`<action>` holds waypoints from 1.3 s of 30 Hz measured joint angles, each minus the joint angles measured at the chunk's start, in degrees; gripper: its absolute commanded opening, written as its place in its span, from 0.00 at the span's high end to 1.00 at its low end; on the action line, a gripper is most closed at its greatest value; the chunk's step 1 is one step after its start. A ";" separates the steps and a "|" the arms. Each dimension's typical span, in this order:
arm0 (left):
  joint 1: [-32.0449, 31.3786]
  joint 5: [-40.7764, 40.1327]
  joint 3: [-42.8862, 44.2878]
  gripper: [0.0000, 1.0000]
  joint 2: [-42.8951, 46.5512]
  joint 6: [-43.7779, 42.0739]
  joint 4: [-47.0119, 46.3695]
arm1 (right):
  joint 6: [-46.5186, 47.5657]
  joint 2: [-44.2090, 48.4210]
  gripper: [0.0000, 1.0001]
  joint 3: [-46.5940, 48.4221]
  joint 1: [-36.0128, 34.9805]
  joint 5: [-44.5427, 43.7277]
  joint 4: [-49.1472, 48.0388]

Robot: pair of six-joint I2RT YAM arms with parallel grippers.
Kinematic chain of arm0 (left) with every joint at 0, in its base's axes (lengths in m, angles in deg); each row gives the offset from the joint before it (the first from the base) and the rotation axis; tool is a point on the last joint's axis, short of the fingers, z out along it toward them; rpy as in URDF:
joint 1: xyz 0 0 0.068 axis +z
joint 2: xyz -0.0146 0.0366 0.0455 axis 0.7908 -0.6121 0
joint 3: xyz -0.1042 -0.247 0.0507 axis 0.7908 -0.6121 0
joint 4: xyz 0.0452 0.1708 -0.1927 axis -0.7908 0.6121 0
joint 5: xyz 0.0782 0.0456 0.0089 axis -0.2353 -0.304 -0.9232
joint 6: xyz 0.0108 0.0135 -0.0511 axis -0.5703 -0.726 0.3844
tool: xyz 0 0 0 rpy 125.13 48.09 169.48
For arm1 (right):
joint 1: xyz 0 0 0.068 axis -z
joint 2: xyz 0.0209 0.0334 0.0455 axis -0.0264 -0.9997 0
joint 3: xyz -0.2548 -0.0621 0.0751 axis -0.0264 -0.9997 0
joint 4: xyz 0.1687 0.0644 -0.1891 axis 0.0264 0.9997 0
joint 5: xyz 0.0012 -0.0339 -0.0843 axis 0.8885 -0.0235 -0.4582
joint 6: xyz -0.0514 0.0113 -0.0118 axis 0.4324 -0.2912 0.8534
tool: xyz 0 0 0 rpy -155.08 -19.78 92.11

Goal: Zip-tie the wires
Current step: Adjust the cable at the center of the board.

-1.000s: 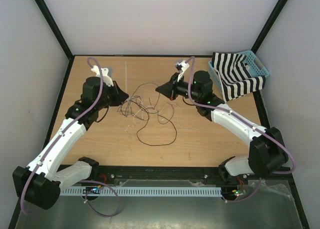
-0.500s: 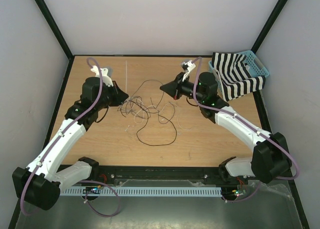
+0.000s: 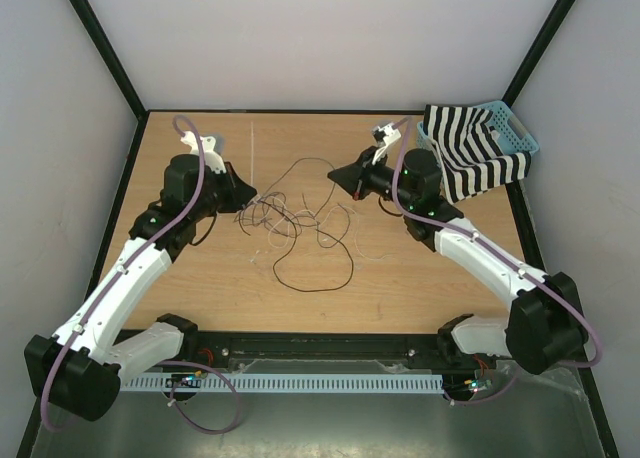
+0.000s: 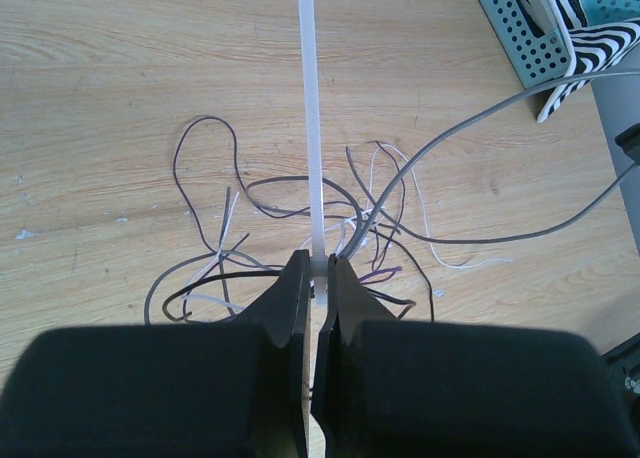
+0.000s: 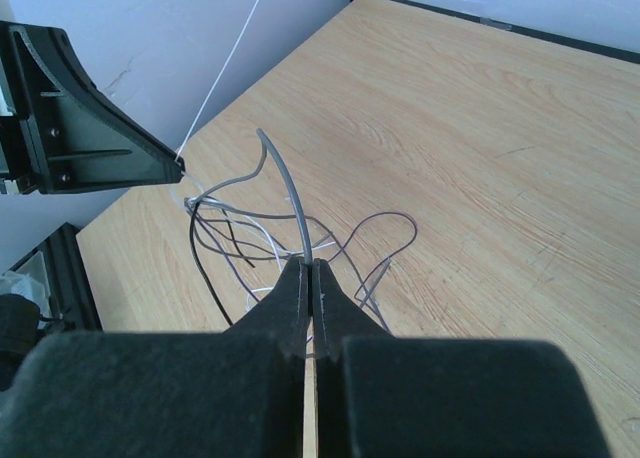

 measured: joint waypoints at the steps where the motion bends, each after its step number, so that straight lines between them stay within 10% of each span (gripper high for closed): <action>1: 0.02 -0.02 0.00 1.00 0.00 0.00 0.00 | -0.11 0.28 1.00 -0.17 0.07 -0.33 0.00; 13: 0.24 0.02 0.00 1.00 0.00 -0.02 0.00 | -0.37 -1.95 0.92 -0.44 0.33 2.45 -0.11; 27: 0.24 0.00 0.07 1.00 0.00 -0.57 0.07 | 2.86 -6.38 0.51 0.72 0.33 3.76 8.79; 39: 0.24 0.02 0.07 1.00 0.00 -0.61 0.09 | 4.44 -5.22 0.49 3.80 0.17 4.57 8.37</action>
